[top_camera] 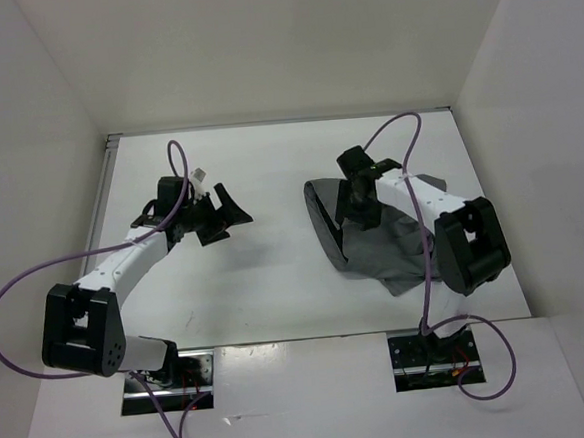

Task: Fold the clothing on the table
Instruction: Grab the skirt from the pile

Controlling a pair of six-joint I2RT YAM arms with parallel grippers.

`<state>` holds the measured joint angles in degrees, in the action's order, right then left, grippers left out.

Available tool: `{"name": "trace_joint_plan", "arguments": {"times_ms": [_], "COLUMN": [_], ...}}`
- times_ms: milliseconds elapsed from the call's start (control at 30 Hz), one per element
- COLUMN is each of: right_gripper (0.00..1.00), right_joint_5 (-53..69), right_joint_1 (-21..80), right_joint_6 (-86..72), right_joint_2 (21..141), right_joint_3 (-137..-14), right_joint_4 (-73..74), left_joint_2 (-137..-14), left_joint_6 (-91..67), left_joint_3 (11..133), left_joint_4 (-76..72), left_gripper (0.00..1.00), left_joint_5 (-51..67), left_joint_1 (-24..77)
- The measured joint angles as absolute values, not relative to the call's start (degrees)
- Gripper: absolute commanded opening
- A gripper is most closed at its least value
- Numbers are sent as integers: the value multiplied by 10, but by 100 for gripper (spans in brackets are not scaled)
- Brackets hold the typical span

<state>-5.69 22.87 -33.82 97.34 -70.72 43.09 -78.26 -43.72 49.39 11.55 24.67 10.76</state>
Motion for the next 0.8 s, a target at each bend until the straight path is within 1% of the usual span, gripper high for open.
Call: {"name": "trace_joint_plan", "arguments": {"times_ms": [133,333,433,600,800], "right_gripper": [68,68,68,65,65], "right_joint_5": [-90,-108,-114,-110,-99], "right_joint_1": [265,294,295,323,347], "right_joint_6": [-330,-310,-305,-302,-303], "right_joint_2": [956,837,808,825,859], "right_joint_3": [-709,-709,-709,-704,-697], "right_joint_4": [478,528,553,573,586], "left_joint_2": [-790,-819,-829,-842,-842], "left_joint_6": [-437,-437,-437,-437,-437], "left_joint_3": [495,495,495,495,495], "left_joint_4": [115,115,114,114,112], "left_gripper": [98,98,98,97,97], "left_joint_5": [249,262,273,284,289], "left_joint_1": [108,108,109,118,123]}}
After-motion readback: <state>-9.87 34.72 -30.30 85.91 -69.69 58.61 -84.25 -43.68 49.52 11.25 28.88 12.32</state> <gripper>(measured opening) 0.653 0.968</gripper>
